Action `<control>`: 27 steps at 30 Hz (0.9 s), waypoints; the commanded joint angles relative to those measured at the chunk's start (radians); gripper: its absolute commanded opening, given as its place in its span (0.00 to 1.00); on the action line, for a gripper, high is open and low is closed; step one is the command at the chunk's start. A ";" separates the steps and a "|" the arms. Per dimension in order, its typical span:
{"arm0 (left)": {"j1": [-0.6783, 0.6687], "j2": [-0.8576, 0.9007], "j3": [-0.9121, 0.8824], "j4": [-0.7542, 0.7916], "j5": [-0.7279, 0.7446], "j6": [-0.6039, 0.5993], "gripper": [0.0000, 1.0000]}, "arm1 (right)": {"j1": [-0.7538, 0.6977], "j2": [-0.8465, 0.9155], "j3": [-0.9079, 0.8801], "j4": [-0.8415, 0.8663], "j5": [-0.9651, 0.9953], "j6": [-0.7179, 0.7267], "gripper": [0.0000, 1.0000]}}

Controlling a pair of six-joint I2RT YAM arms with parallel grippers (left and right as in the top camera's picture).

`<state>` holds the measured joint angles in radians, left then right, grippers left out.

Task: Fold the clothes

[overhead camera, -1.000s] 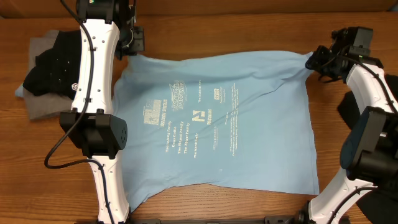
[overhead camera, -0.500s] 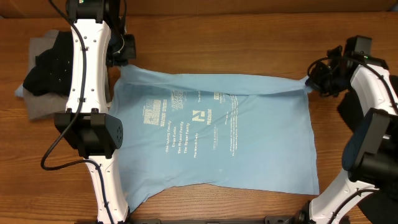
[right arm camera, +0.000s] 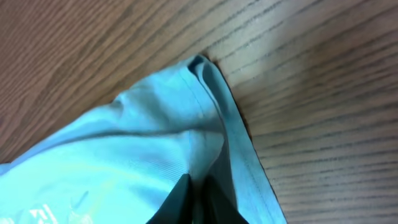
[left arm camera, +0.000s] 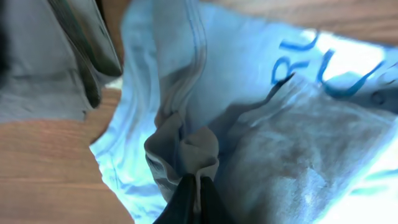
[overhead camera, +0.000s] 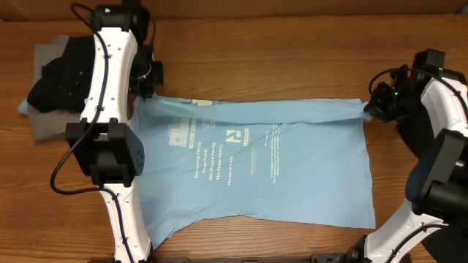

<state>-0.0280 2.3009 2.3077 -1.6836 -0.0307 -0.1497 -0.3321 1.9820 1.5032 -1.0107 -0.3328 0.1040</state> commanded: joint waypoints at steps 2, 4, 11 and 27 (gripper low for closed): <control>0.003 -0.033 -0.069 -0.006 -0.031 0.027 0.09 | -0.001 -0.045 0.006 -0.026 0.026 -0.007 0.17; 0.003 -0.033 -0.085 -0.006 -0.030 0.027 0.20 | -0.004 -0.045 0.006 -0.047 0.062 -0.006 0.18; 0.002 -0.033 -0.094 -0.006 -0.021 0.027 0.43 | -0.006 -0.045 0.006 -0.084 0.092 0.000 0.41; -0.070 -0.033 -0.121 0.130 0.145 0.184 0.42 | 0.069 -0.029 -0.014 0.087 -0.014 -0.023 0.45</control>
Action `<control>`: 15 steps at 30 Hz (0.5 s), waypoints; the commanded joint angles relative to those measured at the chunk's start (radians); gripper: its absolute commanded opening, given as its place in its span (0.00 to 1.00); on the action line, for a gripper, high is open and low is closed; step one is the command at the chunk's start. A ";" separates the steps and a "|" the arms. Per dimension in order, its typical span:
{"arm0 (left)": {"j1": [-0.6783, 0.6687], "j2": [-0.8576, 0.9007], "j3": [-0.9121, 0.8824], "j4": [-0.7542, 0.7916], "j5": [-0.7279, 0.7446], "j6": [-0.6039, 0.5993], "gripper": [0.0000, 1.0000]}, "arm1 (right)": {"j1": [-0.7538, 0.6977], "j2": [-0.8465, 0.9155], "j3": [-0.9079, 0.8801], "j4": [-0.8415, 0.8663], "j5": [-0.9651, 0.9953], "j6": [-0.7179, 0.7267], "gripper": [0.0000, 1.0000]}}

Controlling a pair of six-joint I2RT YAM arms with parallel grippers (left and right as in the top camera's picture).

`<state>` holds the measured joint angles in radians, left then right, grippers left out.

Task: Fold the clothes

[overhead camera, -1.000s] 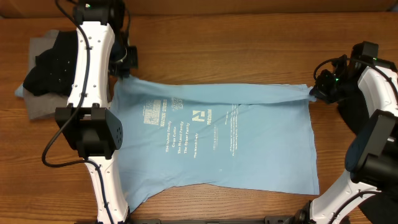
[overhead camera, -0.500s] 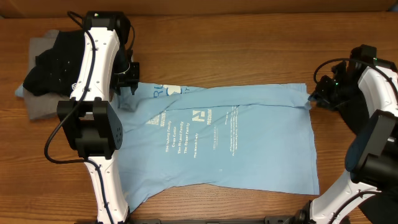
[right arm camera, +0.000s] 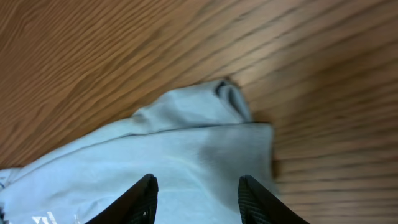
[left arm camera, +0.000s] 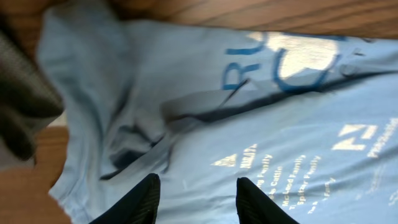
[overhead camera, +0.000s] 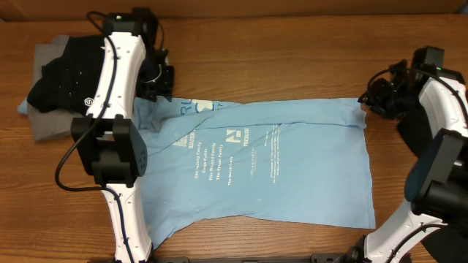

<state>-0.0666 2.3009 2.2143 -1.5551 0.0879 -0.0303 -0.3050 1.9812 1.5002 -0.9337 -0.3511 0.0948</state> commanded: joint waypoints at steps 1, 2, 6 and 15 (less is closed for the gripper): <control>-0.037 -0.033 -0.040 0.005 0.008 0.062 0.40 | 0.055 -0.022 -0.011 0.014 0.029 -0.013 0.44; -0.039 -0.033 -0.060 0.016 0.002 0.060 0.38 | 0.067 -0.013 -0.011 0.017 0.049 -0.013 0.44; -0.037 -0.033 -0.142 0.063 0.010 0.049 0.36 | 0.103 0.031 -0.011 0.009 0.126 0.020 0.44; -0.025 -0.033 -0.328 0.225 -0.029 0.049 0.35 | 0.109 0.077 -0.011 -0.003 0.179 0.039 0.39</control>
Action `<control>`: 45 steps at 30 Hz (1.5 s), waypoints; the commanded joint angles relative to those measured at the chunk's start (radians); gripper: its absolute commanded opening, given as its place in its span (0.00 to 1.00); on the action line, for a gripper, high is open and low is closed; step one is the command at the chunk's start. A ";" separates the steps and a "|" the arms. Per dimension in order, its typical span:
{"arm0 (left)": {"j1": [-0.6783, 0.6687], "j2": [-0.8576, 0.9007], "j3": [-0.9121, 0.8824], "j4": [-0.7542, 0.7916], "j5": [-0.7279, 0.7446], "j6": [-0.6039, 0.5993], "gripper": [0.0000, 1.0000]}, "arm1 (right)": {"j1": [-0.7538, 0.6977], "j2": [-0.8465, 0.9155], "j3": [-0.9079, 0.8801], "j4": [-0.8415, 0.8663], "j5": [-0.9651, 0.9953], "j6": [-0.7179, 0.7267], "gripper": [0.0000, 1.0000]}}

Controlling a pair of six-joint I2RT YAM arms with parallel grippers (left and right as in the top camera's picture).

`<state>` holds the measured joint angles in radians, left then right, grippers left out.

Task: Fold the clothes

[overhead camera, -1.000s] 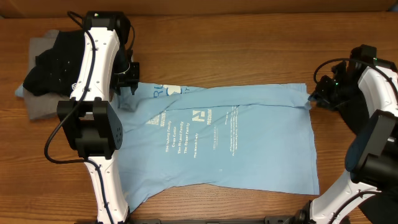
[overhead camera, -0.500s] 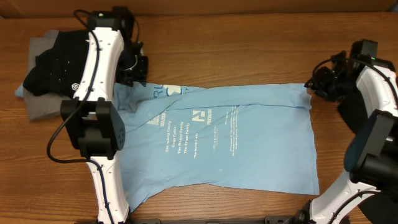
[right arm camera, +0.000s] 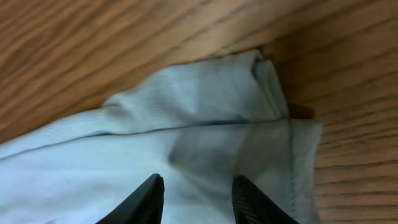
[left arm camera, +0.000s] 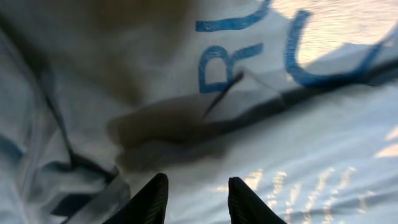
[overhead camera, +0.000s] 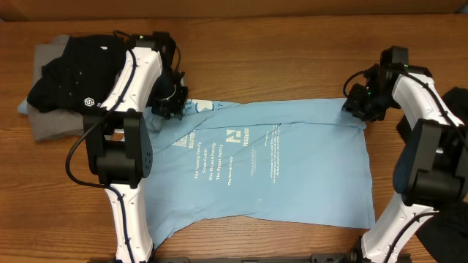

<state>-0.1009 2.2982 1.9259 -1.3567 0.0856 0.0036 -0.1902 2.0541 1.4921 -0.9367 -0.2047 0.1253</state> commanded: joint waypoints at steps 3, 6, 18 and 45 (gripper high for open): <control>0.011 -0.030 -0.087 0.072 -0.037 0.015 0.33 | -0.005 0.005 -0.005 -0.002 0.032 0.009 0.35; 0.012 -0.030 -0.124 0.103 -0.045 0.015 0.33 | -0.005 0.011 -0.011 -0.001 0.038 0.009 0.32; 0.045 -0.030 -0.171 0.120 -0.045 0.015 0.32 | -0.035 -0.031 -0.008 -0.125 0.054 0.009 0.04; 0.079 -0.038 -0.023 0.063 0.197 0.028 0.28 | 0.038 -0.049 -0.008 0.187 -0.115 -0.037 0.40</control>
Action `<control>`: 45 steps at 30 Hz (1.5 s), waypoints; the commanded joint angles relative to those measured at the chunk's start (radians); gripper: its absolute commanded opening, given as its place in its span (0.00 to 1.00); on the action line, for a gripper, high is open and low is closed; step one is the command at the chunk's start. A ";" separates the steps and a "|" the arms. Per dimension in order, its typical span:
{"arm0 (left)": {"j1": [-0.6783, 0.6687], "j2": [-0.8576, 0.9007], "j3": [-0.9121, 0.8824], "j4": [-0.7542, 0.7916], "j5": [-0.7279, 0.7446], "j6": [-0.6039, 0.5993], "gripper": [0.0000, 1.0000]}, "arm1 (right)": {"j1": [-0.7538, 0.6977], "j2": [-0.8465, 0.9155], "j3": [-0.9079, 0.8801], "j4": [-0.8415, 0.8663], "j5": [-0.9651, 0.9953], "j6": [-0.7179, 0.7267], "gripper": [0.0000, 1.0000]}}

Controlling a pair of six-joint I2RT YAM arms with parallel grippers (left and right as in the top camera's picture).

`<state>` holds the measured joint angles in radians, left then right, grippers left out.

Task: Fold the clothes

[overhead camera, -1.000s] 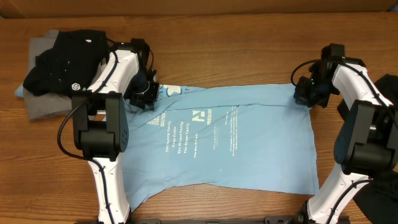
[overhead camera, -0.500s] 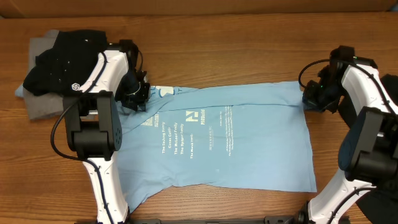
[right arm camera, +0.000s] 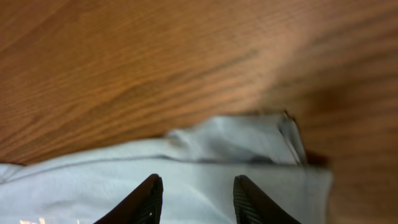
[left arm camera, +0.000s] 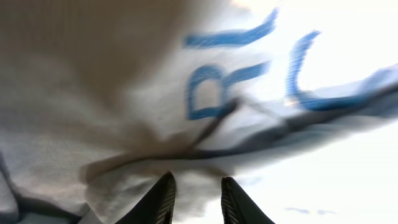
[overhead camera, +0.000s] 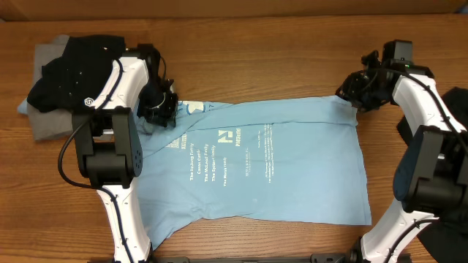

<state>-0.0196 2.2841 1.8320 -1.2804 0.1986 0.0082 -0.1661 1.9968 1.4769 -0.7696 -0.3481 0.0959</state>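
A light blue T-shirt point(overhead camera: 278, 161) with white print lies spread flat on the wooden table point(overhead camera: 278, 58). My left gripper point(overhead camera: 156, 111) is open at the shirt's far left corner, by the collar. In the left wrist view its fingers point(left arm camera: 165, 198) sit close over fabric with blue letters point(left arm camera: 211, 93), with nothing between them. My right gripper point(overhead camera: 349, 93) is open at the far right corner. The right wrist view shows it point(right arm camera: 198, 190) just above the folded hem corner point(right arm camera: 249, 140), empty.
A pile of black and grey clothes point(overhead camera: 62, 77) lies at the far left of the table, right next to my left arm. Bare wood runs along the far edge behind the shirt.
My left gripper has moved a little left and nearer over the collar area. The whole shirt now lies slightly further left. My right gripper sits a bit further back at its corner. Both stay open.
At first both grippers were shut on the shirt's far corners, holding that edge stretched. Then both were open and the shirt lay flat. Afterwards they stood open low over those corners, and now the shirt lies slightly to the left.
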 commanded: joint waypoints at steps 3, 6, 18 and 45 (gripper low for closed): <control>-0.002 -0.024 0.146 -0.055 0.091 0.023 0.28 | 0.014 0.047 0.007 0.037 0.057 -0.007 0.39; -0.002 -0.024 0.230 -0.103 0.090 0.024 0.29 | 0.014 0.091 0.007 0.044 0.059 -0.008 0.39; -0.003 -0.024 0.311 -0.145 0.090 0.031 0.29 | 0.016 0.108 -0.015 0.024 0.059 -0.026 0.24; -0.003 -0.024 0.311 -0.147 0.090 0.031 0.29 | 0.006 -0.026 -0.002 -0.275 0.049 -0.016 0.04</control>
<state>-0.0196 2.2833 2.1223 -1.4254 0.2741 0.0116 -0.1566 1.9949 1.4677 -1.0454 -0.2962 0.0780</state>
